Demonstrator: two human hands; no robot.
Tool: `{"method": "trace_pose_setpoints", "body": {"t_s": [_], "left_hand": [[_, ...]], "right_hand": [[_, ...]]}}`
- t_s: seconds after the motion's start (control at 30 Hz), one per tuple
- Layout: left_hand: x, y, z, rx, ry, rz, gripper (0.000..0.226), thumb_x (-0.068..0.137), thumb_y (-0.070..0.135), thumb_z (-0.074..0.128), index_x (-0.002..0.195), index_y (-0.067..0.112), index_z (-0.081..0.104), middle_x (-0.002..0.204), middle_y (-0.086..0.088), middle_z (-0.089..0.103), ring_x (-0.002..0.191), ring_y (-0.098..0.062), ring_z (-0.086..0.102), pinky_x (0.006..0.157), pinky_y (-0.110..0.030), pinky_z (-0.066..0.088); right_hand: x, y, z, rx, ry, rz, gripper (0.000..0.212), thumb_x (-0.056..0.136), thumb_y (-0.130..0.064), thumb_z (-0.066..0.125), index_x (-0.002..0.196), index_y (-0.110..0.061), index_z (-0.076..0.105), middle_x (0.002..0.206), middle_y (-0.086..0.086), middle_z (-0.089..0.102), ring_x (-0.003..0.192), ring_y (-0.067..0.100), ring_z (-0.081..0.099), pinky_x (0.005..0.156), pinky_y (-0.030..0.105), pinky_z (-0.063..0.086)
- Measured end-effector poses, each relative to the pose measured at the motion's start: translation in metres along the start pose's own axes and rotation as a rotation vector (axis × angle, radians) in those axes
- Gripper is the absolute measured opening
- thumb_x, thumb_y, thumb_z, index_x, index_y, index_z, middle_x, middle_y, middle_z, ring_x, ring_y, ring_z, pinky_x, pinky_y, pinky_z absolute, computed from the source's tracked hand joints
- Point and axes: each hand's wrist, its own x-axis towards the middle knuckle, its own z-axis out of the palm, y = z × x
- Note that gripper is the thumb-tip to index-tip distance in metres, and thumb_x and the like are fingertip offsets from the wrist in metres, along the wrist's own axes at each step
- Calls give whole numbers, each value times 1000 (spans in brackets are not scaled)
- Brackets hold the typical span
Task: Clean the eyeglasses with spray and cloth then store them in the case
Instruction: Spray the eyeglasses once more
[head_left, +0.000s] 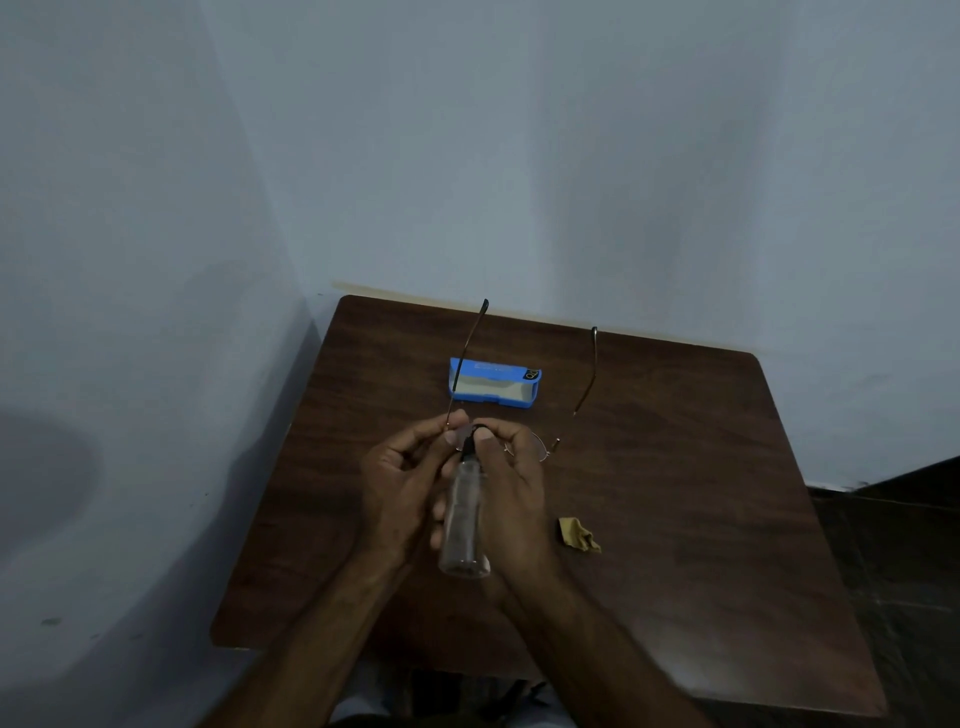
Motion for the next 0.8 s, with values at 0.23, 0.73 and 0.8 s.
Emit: {"method": "trace_pose_setpoints", "body": {"t_s": [0.23, 0.73, 0.8], "left_hand": [[0, -1, 1, -7, -26, 15, 24, 99, 4, 64, 119, 11, 76, 93, -6, 80, 60, -8, 70, 53, -21, 58], [1, -7, 9, -70, -26, -59, 31, 88, 30, 77, 116, 17, 80, 80, 6, 78, 63, -2, 70, 61, -22, 56], [3, -10, 10, -62, -22, -54, 24, 96, 19, 73, 118, 15, 79, 89, 4, 81, 75, -8, 76, 69, -31, 60]], "right_hand": [[6, -4, 0, 62, 1, -40, 14, 109, -23, 46, 119, -14, 51, 80, 16, 64, 50, 28, 59, 45, 32, 52], [7, -22, -11, 92, -7, -199, 18, 110, -26, 44, 126, -22, 51, 78, 13, 68, 51, 25, 61, 44, 33, 53], [5, -20, -19, 29, -17, -295, 22, 109, -26, 44, 130, -22, 49, 81, 10, 69, 53, 27, 61, 47, 35, 55]]}}
